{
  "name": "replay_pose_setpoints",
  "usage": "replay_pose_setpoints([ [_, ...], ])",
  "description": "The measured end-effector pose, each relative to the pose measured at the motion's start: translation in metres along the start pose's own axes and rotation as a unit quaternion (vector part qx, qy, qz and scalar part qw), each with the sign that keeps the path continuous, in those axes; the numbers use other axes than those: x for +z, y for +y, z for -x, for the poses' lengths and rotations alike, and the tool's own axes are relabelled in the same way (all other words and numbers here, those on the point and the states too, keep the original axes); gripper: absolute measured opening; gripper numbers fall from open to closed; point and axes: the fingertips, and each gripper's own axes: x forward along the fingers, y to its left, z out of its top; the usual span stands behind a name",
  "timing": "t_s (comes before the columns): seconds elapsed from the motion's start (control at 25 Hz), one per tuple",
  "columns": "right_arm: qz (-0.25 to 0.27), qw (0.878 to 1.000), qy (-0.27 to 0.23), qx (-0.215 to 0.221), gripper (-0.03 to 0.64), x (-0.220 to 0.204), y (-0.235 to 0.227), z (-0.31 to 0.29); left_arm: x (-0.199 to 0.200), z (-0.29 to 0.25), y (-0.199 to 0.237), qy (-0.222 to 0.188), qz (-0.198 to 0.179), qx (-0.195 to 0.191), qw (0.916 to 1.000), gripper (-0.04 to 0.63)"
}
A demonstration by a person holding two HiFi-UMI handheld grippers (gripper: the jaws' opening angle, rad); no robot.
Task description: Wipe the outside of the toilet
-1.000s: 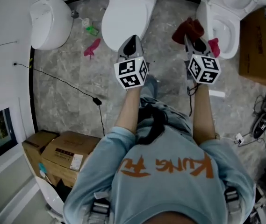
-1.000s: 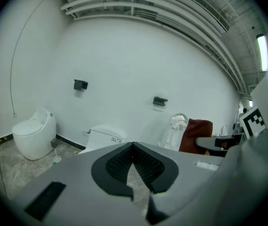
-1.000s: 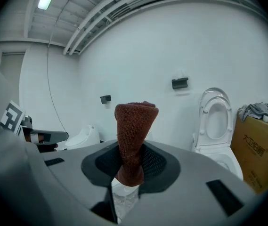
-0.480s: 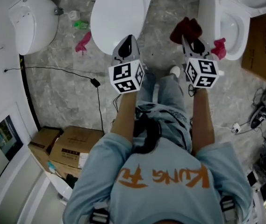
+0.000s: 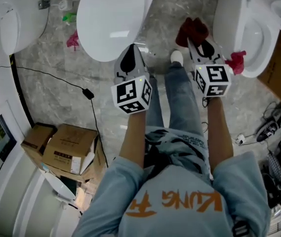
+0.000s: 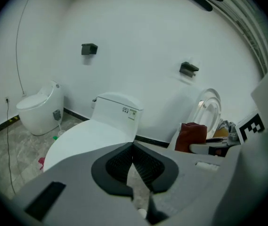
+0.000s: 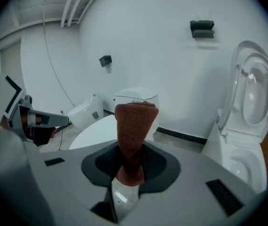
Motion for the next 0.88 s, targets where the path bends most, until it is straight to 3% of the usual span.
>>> replay_pose_setpoints([
  [0.48,0.068,0.993,0.053,0.078,0.092,-0.051,0.011,-0.102,-0.054,-0.057,0.037,-0.005,0.062,0.062,0.9962,-0.008],
  [0.88,0.122,0.985,0.07,0.105,0.092,-0.087,0.02,-0.171,-0.095,-0.076,0.053,-0.001,0.091,0.101,0.9908,-0.008],
])
